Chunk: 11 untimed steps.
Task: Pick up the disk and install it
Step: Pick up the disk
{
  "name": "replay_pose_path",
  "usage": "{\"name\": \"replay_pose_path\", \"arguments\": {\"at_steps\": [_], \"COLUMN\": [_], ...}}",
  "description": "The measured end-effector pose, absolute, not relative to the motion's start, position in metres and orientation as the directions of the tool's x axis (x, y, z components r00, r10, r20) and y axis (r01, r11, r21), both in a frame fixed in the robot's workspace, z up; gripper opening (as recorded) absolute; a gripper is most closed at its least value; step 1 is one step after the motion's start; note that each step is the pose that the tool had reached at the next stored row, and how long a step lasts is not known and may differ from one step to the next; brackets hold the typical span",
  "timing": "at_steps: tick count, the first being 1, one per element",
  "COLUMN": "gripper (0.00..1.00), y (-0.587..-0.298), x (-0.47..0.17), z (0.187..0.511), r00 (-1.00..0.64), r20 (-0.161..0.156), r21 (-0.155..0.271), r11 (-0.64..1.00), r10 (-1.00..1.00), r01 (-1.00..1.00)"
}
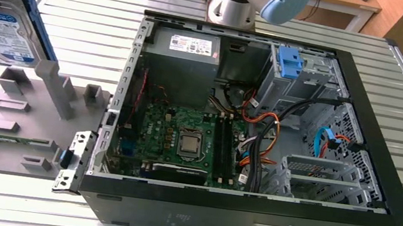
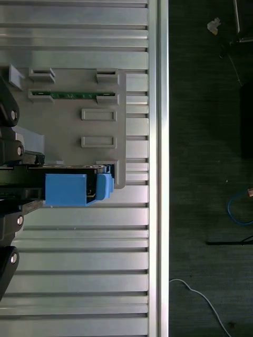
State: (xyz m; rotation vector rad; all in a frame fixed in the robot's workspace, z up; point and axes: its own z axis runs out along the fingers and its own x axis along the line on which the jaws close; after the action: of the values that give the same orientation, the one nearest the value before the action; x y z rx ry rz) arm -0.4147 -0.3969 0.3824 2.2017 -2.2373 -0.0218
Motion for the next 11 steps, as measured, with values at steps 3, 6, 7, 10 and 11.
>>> {"name": "replay_pose_path", "arguments": {"at_steps": [3, 6, 7, 10, 11], "gripper": [0.35, 0.35, 0.35, 0.35, 0.35], "y": [-0.3969, -0.3969, -0.3968, -0.3968, -0.3968], "x": [-0.4147, -0.4147, -0.4147, -0.4147, -0.4147], "z": [0.3826, 0.3836, 0.3848, 0.3894, 0.3913], "r00": [-0.016, -0.016, -0.016, -0.016, -0.016], "r20": [-0.008, -0.007, -0.007, -0.008, -0.008], "r21": [0.012, 0.012, 0.012, 0.012, 0.012], "r11": [0.016, 0.016, 0.016, 0.016, 0.016], "r10": [-1.0, -1.0, -1.0, -1.0, -1.0], "r01": [-1.0, -1.0, -1.0, -1.0, -1.0]}}
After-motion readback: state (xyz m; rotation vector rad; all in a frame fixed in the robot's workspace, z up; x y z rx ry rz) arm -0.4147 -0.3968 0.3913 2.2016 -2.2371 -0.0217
